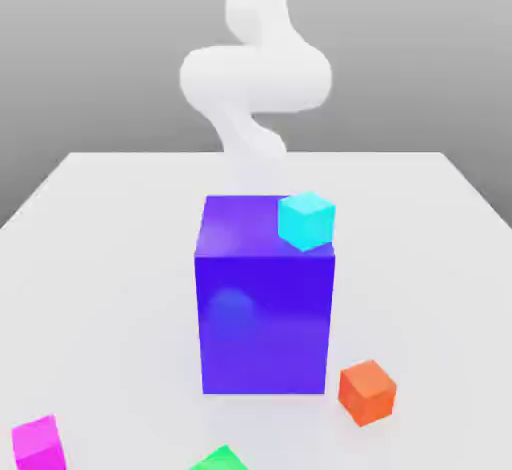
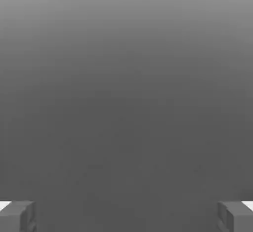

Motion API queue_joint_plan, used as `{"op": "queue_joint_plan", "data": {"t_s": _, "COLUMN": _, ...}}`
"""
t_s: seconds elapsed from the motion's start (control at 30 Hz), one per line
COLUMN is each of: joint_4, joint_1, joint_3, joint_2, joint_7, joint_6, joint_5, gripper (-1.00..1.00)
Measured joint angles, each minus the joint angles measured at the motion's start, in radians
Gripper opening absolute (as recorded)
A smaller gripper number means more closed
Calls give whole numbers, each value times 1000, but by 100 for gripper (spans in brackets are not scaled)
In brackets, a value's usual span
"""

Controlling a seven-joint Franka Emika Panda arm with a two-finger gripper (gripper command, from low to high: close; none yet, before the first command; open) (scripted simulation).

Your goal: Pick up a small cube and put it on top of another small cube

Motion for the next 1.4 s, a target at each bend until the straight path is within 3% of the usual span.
{"op": "queue_joint_plan", "data": {"t_s": 0.6, "joint_4": 34, "joint_1": -194, "joint_3": -77, "joint_2": 659, "joint_7": 326, "joint_6": 182, "joint_5": 4, "gripper": 0}}
{"op": "queue_joint_plan", "data": {"t_s": 1.1, "joint_4": 81, "joint_1": -313, "joint_3": -113, "joint_2": 1206, "joint_7": 452, "joint_6": 383, "joint_5": 134, "gripper": 0}}
{"op": "queue_joint_plan", "data": {"t_s": 1.13, "joint_4": 88, "joint_1": -320, "joint_3": -105, "joint_2": 1241, "joint_7": 447, "joint_6": 409, "joint_5": 141, "gripper": -100}}
{"op": "queue_joint_plan", "data": {"t_s": 1.4, "joint_4": 85, "joint_1": -318, "joint_3": -108, "joint_2": 1226, "joint_7": 450, "joint_6": 398, "joint_5": 138, "gripper": -100}}
